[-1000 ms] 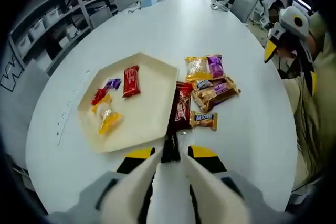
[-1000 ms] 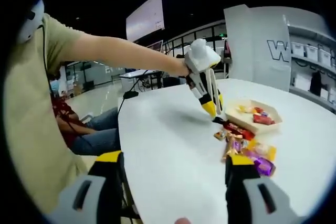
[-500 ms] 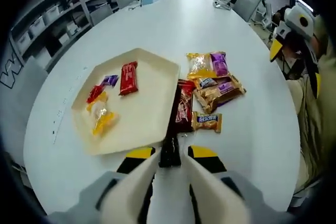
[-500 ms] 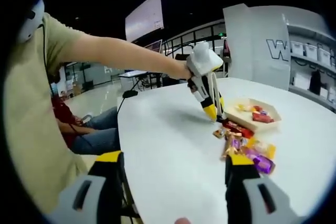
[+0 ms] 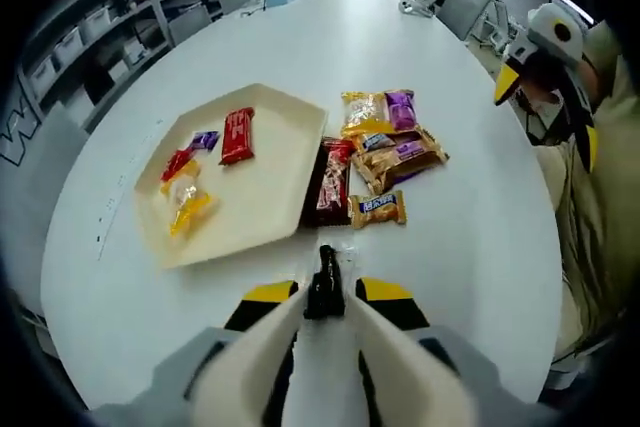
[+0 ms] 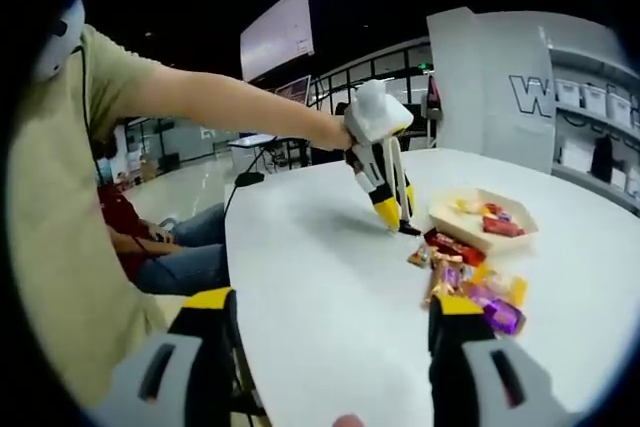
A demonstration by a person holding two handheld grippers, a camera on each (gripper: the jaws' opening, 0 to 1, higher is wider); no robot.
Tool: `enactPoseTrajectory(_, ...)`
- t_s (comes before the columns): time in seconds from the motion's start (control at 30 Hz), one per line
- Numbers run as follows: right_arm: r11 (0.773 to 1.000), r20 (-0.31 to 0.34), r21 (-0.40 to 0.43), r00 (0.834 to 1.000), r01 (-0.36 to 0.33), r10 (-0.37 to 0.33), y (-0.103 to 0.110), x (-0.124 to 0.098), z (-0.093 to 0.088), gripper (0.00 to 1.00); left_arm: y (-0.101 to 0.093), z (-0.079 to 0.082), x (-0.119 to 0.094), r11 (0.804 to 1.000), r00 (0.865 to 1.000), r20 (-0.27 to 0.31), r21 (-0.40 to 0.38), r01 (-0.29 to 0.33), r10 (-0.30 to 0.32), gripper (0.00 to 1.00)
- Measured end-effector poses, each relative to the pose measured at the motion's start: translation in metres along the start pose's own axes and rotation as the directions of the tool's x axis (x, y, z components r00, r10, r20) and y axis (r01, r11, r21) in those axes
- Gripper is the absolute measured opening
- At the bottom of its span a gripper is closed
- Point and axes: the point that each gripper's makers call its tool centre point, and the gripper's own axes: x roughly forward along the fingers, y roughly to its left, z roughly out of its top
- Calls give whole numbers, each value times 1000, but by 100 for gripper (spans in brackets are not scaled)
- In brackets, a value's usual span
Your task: Place the target food into the container with the food tongs after gripping and lifting it, then release it inside without dropping or visibly crushing the food.
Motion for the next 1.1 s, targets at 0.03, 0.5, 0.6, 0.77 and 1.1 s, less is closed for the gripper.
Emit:
enactPoseTrajectory(0.03,1000,1,0,1000,0,0,0,0,0,77,0,-1,-1,1000,1000,3,-3,1,-1,21)
enactPoseTrajectory(0.5,1000,3,-2,1000,-2,2,0,1,2,77,-15,-6,-5,999,1000,16,-29,24,-24,22)
enactPoseTrajectory(0.6,1000,3,-1,1000,-3,3,1,1,1,77,-18,-7,-3,999,999,14,-31,30,-30,24)
enactPoseTrajectory(0.77,1000,0,1,1000,-4,4,1,1,-1,77,-19,-6,-3,999,999,23,-37,32,-31,25)
enactPoseTrajectory(1.1,1000,1,5,1000,-5,5,2,1,-3,77,-17,-7,-3,998,999,26,-58,33,-31,23)
